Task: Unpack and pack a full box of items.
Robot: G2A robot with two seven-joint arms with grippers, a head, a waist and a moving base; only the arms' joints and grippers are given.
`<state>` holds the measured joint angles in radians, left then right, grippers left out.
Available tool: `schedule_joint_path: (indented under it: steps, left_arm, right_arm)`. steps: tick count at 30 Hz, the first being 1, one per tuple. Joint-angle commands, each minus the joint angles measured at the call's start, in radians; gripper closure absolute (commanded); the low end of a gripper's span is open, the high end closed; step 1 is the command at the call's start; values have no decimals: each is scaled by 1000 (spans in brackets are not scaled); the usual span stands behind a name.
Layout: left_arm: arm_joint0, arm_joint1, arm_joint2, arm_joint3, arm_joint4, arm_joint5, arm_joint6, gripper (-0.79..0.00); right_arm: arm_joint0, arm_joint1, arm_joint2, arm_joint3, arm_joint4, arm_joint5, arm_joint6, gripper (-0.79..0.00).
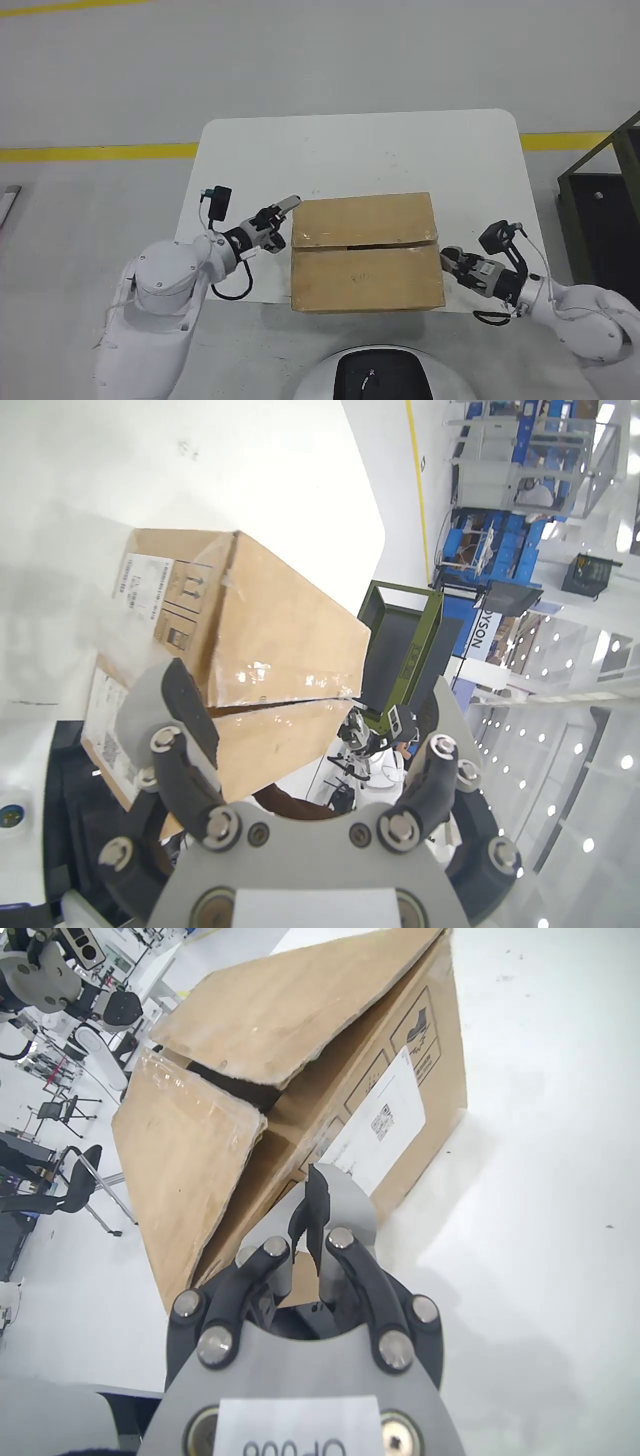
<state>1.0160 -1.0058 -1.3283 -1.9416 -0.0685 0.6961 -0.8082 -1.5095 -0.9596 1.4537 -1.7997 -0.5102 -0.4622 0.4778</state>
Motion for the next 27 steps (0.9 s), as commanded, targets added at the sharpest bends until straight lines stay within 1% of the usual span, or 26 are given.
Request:
schedule_joint_path:
  steps: [1, 4, 14, 15, 16, 18, 20, 23, 26, 27]
  left_arm:
    - [-11, 1, 26, -10, 22, -23, -10, -785]
    - [-22, -1, 51, -23, 22, -41, -14, -785]
    - [-22, -1, 51, -23, 22, -41, -14, -785]
    - [-20, -1, 52, -23, 26, -46, -10, -785]
    - [-13, 1, 54, -28, 53, -71, 2, -785]
    - [-10, 8, 71, -50, 135, -121, -10, -785]
    - [-27, 15, 104, -77, 241, -176, -44, -785]
    - [-83, 23, 184, -116, 466, -287, -93, -785]
    - [-144, 25, 279, -133, 694, -403, -136, -785]
    - [-160, 23, 310, -131, 752, -428, -152, -785]
  right_arm:
    - [3, 1, 17, -8, -2, 7, -1, 0]
    - [6, 3, 43, -19, 3, 13, 1, 0]
    - [-4, 6, 101, -82, 30, 61, 8, 0]
    - [-6, 6, 105, -87, 26, 63, 12, 0]
    - [-7, 6, 108, -91, 24, 63, 15, 0]
    - [-8, 6, 112, -92, 25, 65, 18, 0]
    - [-8, 6, 114, -92, 27, 65, 20, 0]
    - [-5, 6, 113, -93, 30, 64, 23, 0]
    - [-3, 5, 111, -93, 31, 66, 25, 0]
    - [-3, 5, 110, -93, 31, 67, 25, 0]
